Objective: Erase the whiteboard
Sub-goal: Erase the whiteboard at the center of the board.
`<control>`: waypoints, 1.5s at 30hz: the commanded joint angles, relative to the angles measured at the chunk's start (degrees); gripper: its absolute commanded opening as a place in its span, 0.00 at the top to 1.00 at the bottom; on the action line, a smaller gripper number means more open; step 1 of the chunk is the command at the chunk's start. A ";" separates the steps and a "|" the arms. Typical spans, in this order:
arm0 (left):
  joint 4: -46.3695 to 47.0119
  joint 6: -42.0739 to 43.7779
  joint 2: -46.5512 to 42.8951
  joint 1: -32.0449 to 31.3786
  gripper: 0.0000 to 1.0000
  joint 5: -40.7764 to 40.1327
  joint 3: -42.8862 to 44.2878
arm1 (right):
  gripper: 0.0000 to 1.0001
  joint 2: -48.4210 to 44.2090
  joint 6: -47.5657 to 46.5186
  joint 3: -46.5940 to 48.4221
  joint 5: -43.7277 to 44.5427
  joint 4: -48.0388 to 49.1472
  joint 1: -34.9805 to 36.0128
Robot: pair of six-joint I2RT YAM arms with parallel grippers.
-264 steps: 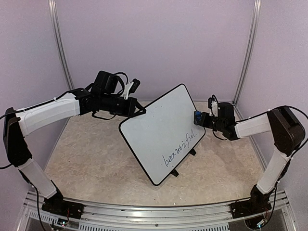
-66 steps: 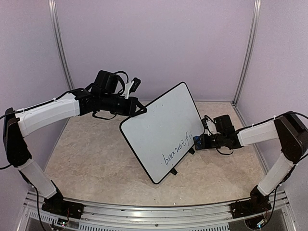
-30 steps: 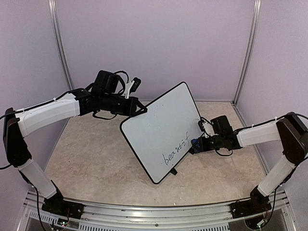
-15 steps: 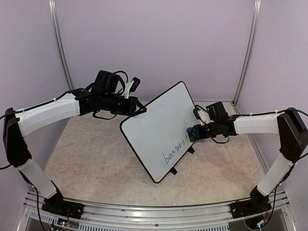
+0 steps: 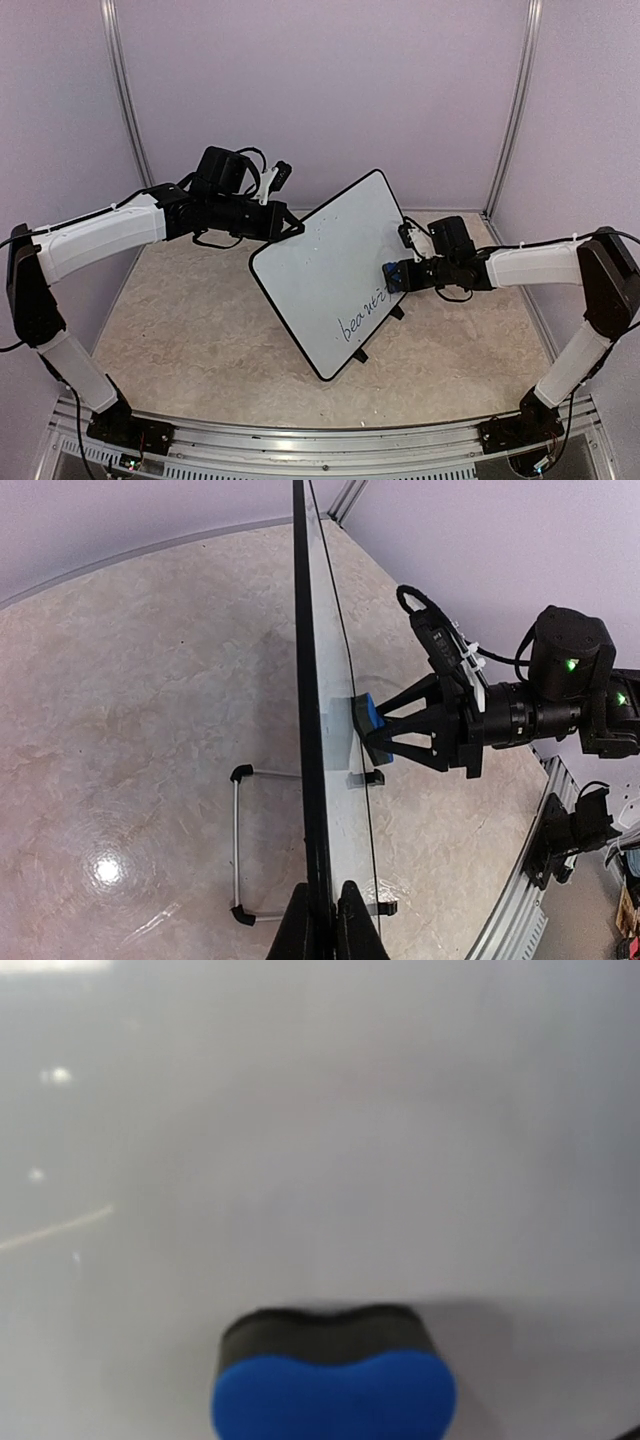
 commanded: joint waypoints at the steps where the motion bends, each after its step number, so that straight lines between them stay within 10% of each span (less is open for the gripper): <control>1: 2.39 7.28 0.37 -2.84 1.00 8.71 -0.22 | 0.71 1.02 1.75 -2.83 -3.37 -1.07 4.68; 15: 2.12 7.56 -0.07 -2.83 1.00 8.20 -0.22 | 0.70 2.43 2.69 4.25 5.14 -7.52 6.39; 45: 1.95 7.76 -0.51 -3.28 1.00 7.88 -0.18 | 0.70 2.23 0.93 -11.34 11.49 25.09 1.43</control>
